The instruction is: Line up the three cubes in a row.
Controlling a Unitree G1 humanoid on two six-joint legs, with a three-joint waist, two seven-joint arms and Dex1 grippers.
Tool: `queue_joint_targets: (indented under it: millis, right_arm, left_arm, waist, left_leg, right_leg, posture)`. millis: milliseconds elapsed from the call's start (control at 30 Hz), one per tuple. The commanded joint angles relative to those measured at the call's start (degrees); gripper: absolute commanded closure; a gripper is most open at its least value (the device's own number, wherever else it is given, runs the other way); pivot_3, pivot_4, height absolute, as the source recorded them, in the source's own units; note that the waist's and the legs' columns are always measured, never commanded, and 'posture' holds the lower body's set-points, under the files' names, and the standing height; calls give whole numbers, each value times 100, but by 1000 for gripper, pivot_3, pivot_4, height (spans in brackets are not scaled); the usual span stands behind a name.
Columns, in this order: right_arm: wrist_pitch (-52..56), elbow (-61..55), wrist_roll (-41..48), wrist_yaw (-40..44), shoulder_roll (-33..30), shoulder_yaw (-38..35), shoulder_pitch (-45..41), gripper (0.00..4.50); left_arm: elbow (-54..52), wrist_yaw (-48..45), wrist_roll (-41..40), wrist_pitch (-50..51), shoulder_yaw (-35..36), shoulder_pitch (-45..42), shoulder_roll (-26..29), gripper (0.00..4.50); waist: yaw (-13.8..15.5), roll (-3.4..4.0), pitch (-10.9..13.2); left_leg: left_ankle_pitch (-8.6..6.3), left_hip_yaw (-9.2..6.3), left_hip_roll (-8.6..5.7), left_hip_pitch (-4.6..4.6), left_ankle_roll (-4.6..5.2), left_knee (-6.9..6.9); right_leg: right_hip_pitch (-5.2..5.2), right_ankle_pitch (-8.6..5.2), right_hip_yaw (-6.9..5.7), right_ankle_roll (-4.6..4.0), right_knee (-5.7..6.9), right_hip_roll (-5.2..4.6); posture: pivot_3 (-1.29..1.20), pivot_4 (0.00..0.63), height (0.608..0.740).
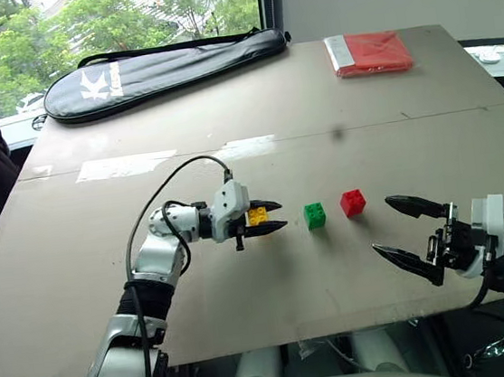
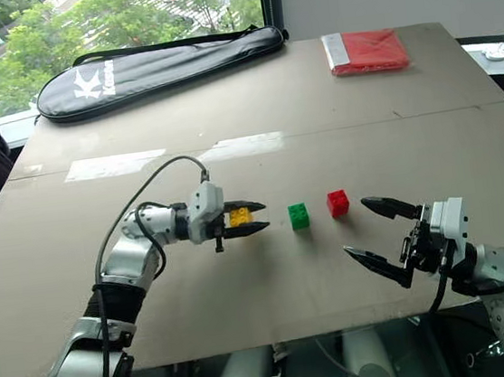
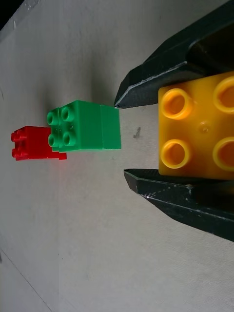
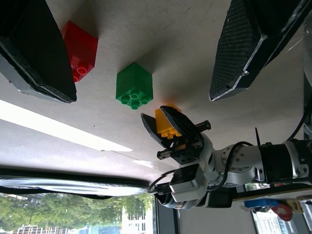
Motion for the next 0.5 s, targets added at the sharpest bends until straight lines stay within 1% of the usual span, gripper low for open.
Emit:
queue_joint_targets:
  millis: [33, 167, 367, 500]
  right_arm:
    - [-131, -299, 19, -69, 24, -124, 78, 0]
    - [-140, -330, 15, -110, 25, -138, 108, 0]
    - [-161, -340, 14, -133, 25, -132, 161, 0]
    - [-173, -314, 17, -124, 13, -128, 163, 0]
  left_arm:
    - [208, -10, 73, -256, -61, -125, -132, 3151]
    - [483, -26, 169, -462, -106, -175, -216, 3151]
    - [763, 173, 402, -863, -123, -188, -289, 3151]
    - [609, 51, 273, -704, -122, -73, -286, 3151]
  waist:
    - [0, 0, 0]
    - [6, 0, 0]
    - [45, 2, -2]
    - [47, 4, -3]
  left_leg:
    - [0, -2, 0, 0, 0, 0]
    - [0, -2, 6, 2, 0, 0]
    - [0, -3, 6, 4, 1, 1]
    - [1, -3, 6, 7, 1, 1]
  right_leg:
    - [0, 0, -2, 0, 1, 0]
    - [2, -12, 0, 16, 2, 0]
    - [5, -15, 0, 14, 2, -1]
    - [8, -16, 0, 13, 4, -1]
  posture:
    - [0, 150, 701]
    - [0, 150, 701]
    - [0, 150, 701]
    - [0, 150, 701]
